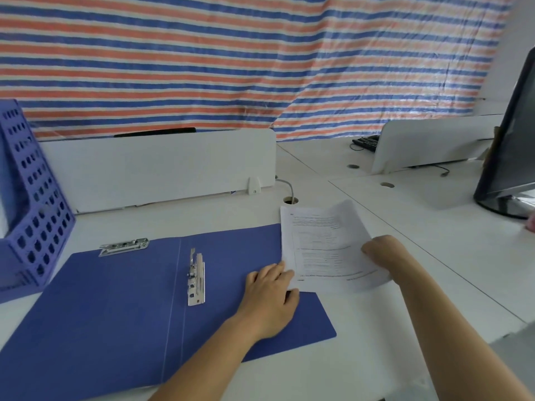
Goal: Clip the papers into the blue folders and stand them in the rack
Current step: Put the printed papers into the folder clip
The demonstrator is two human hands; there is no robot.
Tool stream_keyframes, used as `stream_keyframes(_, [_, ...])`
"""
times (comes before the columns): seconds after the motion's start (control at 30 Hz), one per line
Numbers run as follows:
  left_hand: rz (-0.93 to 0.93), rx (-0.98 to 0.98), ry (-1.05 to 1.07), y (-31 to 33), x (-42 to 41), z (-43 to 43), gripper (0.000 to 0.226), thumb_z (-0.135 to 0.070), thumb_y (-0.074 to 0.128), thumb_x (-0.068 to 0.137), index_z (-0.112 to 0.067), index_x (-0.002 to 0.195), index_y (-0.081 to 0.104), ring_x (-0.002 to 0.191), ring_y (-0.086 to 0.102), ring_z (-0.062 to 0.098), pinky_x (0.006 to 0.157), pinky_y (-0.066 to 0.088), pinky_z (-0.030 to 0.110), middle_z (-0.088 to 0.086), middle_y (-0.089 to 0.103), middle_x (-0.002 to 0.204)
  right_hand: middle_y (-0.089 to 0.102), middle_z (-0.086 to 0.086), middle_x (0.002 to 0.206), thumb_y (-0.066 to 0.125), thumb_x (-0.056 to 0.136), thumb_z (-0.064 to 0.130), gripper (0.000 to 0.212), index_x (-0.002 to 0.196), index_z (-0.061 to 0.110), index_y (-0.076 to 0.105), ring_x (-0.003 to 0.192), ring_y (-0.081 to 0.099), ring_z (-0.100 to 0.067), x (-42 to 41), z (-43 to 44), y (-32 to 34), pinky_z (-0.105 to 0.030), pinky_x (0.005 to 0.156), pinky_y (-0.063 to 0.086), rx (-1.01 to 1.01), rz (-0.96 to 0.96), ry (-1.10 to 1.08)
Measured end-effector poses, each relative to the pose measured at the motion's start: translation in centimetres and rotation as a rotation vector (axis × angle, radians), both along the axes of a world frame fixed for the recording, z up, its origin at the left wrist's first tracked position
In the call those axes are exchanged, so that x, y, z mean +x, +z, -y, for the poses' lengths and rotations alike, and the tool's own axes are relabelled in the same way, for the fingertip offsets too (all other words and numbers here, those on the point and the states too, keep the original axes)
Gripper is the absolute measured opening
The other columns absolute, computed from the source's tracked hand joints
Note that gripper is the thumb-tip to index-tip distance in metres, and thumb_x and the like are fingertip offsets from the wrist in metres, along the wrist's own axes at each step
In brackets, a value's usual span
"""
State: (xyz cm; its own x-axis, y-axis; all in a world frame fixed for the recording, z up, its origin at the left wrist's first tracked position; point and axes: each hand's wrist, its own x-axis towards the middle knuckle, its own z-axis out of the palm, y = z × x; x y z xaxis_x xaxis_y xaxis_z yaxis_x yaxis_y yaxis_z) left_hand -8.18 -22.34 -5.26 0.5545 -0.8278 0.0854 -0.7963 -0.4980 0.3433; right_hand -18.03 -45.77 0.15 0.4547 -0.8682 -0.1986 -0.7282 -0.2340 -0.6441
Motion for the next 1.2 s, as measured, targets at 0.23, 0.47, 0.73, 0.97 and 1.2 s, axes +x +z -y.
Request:
stream_keyframes(0.23, [-0.704, -0.490, 0.175, 2.1, 2.0, -1.5, 0.058, -0.040, 0.053, 0.095, -0.032, 0.147, 0.029, 0.131, 0.038, 0.005, 0.109, 0.036, 0.033, -0.018, 0.036, 0.141, 0.054, -0.013, 0.072, 0.047, 0.092, 0.015, 0.025, 0.082, -0.006, 0.055, 0.070, 0.047, -0.029, 0.9, -2.5, 2.8, -0.035, 0.060, 0.035, -0.349, 0.380, 0.092])
stream_keyframes(0.47, [-0.635, -0.903, 0.393, 7.4, 5.1, -4.4, 0.059, -0.036, 0.052, 0.096, -0.034, 0.148, 0.024, 0.125, 0.045, 0.008, 0.087, 0.040, 0.020, -0.015, 0.042, 0.140, 0.057, 0.006, 0.073, 0.048, 0.101, 0.025, 0.020, 0.083, 0.018, 0.056, 0.065, 0.049, -0.009, 1.3, -7.6, 4.3, -0.026, 0.058, 0.040, -0.325, 0.884, 0.214])
stream_keyframes(0.73, [-0.539, -0.942, 0.277, 11.0, 6.6, -5.7, 0.031, -0.033, 0.058, 0.089, -0.026, 0.119, 0.054, 0.103, 0.053, 0.004, 0.078, 0.039, 0.017, -0.009, 0.058, 0.118, 0.060, 0.009, 0.078, 0.050, 0.101, 0.020, 0.020, 0.084, 0.027, 0.059, 0.071, 0.051, -0.003, 1.7, -10.9, 5.3, -0.016, 0.062, 0.041, -0.239, 1.114, 0.380])
stream_keyframes(0.97, [-0.532, -0.776, 0.601, 9.7, 7.2, -8.1, 0.022, -0.006, 0.033, 0.103, -0.005, 0.087, 0.048, 0.067, 0.038, 0.019, 0.064, 0.043, 0.019, 0.010, 0.045, 0.072, 0.070, 0.010, 0.070, 0.044, 0.096, -0.006, 0.025, 0.091, 0.007, 0.065, 0.062, 0.062, -0.001, 1.9, -11.7, 4.3, -0.019, 0.058, 0.048, 0.146, 0.947, 0.609])
stream_keyframes(1.2, [-0.401, -1.224, 0.364, 9.3, 3.4, -7.3, 0.015, -0.003, 0.047, 0.094, -0.015, 0.098, 0.053, 0.080, 0.056, 0.002, 0.073, 0.045, 0.017, -0.006, 0.057, 0.087, 0.068, 0.015, 0.094, 0.047, 0.096, 0.022, 0.017, 0.102, 0.024, 0.062, 0.087, 0.061, 0.001, 2.5, -12.7, 1.9, -0.013, 0.075, 0.048, 0.003, 0.995, 0.516])
